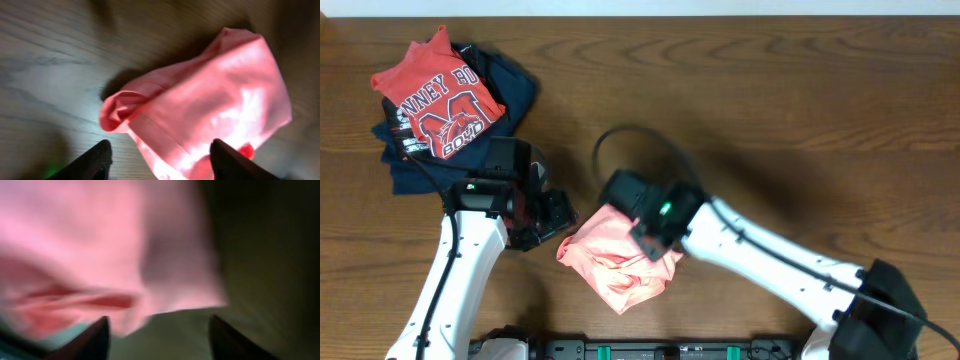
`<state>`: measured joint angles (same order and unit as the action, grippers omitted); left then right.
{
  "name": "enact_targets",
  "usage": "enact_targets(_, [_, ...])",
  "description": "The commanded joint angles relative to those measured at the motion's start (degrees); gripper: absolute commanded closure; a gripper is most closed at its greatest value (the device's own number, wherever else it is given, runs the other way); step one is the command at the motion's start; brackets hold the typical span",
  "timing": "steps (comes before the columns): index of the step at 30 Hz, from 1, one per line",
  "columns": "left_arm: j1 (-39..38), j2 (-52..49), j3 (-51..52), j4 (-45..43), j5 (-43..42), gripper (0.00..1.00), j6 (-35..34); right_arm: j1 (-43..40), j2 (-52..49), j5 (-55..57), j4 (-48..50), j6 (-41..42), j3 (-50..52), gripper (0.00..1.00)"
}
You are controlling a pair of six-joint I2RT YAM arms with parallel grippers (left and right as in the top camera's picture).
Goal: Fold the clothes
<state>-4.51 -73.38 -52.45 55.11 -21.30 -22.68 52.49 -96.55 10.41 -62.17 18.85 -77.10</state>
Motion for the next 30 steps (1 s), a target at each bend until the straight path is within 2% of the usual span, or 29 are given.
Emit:
enact_targets(1, [-0.1, 0.1, -1.1, 0.1, -3.9, 0.18, 1.2, -6.4, 2.9, 6.8, -0.7, 5.2, -1.9, 0.32])
enact_targets(5, [-1.9, -0.2, 0.2, -1.3, -7.3, 0.02, 0.9, -12.6, 2.8, 1.7, -2.0, 3.3, -1.8, 0.32])
enact_targets(8, [-3.3, -1.2, 1.6, -5.2, -6.2, 0.02, 1.4, -15.9, 2.8, 0.5, -3.2, 3.4, -1.8, 0.32])
enact_targets(13, [-3.7, -8.3, 2.0, -10.5, -6.1, 0.02, 12.6, -17.6, 2.8, 0.1, -5.5, 3.3, -1.8, 0.31])
enact_targets(17, [-3.9, -16.9, 2.0, -9.6, -7.7, 0.02, 16.3, -17.6, 2.8, 0.1, -6.4, 3.4, -1.8, 0.3])
enact_targets(22, [-5.2, -25.4, 2.0, -6.0, -18.1, 0.01, 23.3, -17.6, 2.8, 0.7, -6.4, 3.4, -1.8, 0.3])
enact_targets(25, [-6.7, -28.2, 2.0, -5.4, -18.8, 0.01, 24.9, -17.7, 2.8, 0.8, -6.3, 3.4, -1.8, 0.29])
enact_targets(28, [-8.2, -29.3, 2.0, -5.8, -18.8, 0.09, 25.0, -17.7, 2.8, 1.2, -6.4, 3.4, -1.8, 0.29])
enact_targets(30, [-8.7, -29.3, 2.0, -6.7, -18.8, 0.27, 25.0, -17.7, 2.8, 1.2, -6.4, 3.4, -1.8, 0.29])
